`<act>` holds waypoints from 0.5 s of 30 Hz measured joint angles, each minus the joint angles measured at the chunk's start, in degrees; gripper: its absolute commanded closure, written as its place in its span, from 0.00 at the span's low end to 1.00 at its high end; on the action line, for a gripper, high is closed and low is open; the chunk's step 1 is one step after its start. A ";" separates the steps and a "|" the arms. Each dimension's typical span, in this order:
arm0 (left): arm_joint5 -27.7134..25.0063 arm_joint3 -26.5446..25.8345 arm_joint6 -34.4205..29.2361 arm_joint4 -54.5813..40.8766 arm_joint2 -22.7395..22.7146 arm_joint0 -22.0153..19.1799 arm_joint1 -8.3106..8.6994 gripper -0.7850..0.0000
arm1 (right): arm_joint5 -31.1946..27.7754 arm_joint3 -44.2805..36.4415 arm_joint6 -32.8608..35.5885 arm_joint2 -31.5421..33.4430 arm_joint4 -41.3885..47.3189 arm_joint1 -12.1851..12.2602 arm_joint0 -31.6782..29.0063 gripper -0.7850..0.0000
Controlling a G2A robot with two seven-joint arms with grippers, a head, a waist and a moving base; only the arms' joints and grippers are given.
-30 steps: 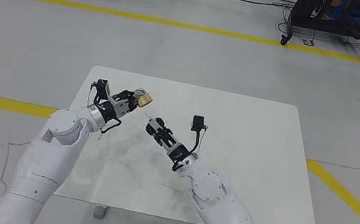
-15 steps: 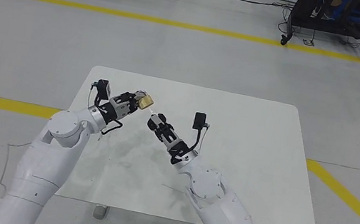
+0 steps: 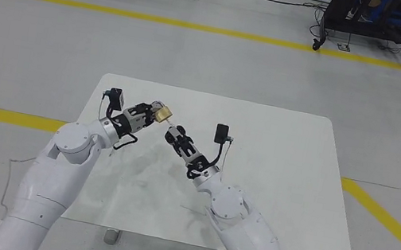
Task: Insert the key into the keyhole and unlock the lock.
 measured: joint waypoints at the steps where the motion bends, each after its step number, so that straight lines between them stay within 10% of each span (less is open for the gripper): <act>1: -0.10 0.07 0.12 -0.10 -0.09 -0.04 0.01 1.00 | -0.07 -0.08 -0.06 0.00 -0.15 -0.02 -0.10 1.00; 15: -0.40 0.31 -1.02 0.19 0.23 -0.16 0.10 1.00 | -0.03 -1.21 0.18 0.69 -2.27 -0.19 -1.07 1.00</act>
